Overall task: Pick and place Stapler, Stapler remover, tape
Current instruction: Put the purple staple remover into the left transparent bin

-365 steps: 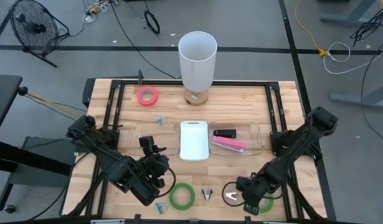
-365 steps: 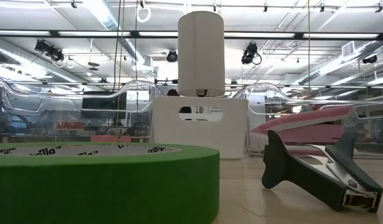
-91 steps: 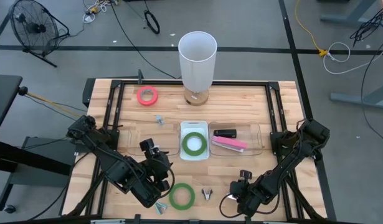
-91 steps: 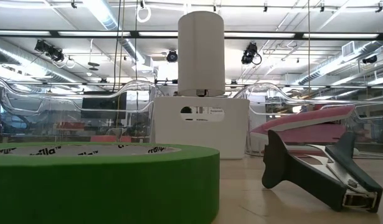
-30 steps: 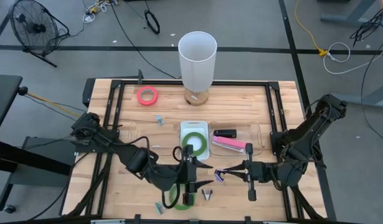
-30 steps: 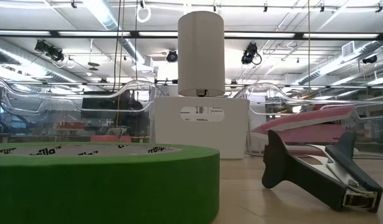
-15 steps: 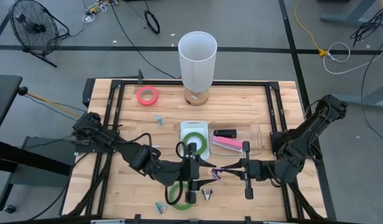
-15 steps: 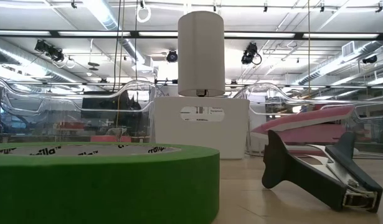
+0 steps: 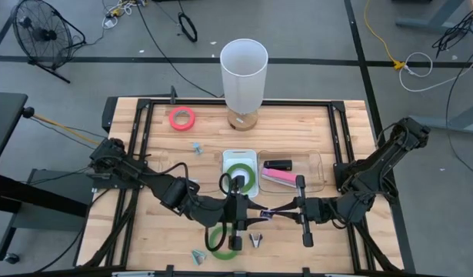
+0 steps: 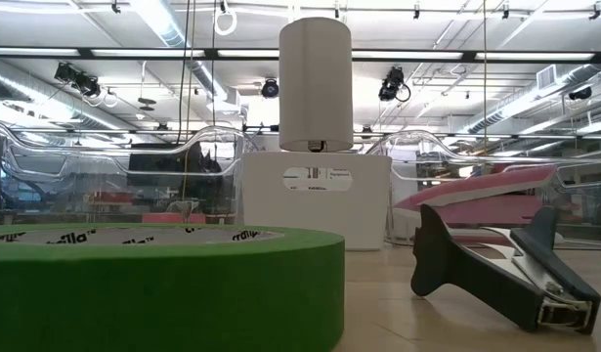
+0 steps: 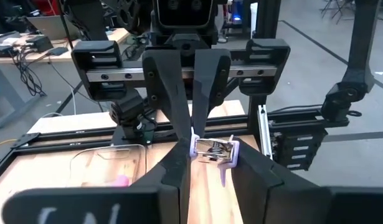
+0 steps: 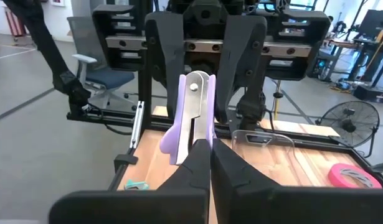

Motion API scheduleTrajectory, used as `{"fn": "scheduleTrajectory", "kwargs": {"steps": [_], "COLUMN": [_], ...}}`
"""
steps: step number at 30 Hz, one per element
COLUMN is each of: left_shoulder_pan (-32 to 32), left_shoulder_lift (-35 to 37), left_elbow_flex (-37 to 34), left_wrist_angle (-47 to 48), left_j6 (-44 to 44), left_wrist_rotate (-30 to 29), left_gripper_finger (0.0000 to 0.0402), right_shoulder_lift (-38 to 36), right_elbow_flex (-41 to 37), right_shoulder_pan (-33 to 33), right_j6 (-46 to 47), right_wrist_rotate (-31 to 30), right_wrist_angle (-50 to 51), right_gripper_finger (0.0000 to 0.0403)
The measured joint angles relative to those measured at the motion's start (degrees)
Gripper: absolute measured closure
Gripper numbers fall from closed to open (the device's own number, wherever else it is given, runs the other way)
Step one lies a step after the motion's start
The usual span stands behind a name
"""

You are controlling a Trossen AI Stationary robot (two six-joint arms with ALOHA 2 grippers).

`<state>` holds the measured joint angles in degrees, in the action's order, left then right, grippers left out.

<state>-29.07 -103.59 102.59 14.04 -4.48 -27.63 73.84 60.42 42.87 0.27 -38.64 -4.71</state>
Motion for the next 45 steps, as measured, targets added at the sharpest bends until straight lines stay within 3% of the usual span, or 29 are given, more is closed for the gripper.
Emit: {"fn": "scheduleTrajectory", "kwargs": {"steps": [12,23,31,37,45], "left_shoulder_pan": [-0.1,-0.1,0.1,0.0,0.0], "left_shoulder_lift": [0.0,0.0,0.0,0.6,0.6], "left_elbow_flex": [0.0,0.0,0.0,0.0,0.1], "left_wrist_angle": [0.3,1.7,9.4,24.5,60.0], "left_j6": [-0.4,-0.9,-4.6,-14.8,-42.7], "left_wrist_rotate": [-0.4,-2.3,-8.9,-13.6,-17.7], "left_gripper_finger": [0.0313,0.0313,0.0313,0.0313,0.0313], "right_shoulder_lift": [0.0,-0.5,-4.1,-4.7,-1.8], "right_elbow_flex": [0.0,0.0,0.0,0.0,0.0], "right_shoulder_pan": [-0.1,0.0,2.6,5.1,7.9], "right_j6": [0.4,0.6,9.2,18.7,29.5], "right_wrist_rotate": [4.8,6.0,3.7,3.8,3.7], "right_wrist_angle": [1.4,4.2,15.9,23.2,30.3], "right_gripper_finger": [0.0387,0.0293,0.0253,0.0259,0.0278]}}
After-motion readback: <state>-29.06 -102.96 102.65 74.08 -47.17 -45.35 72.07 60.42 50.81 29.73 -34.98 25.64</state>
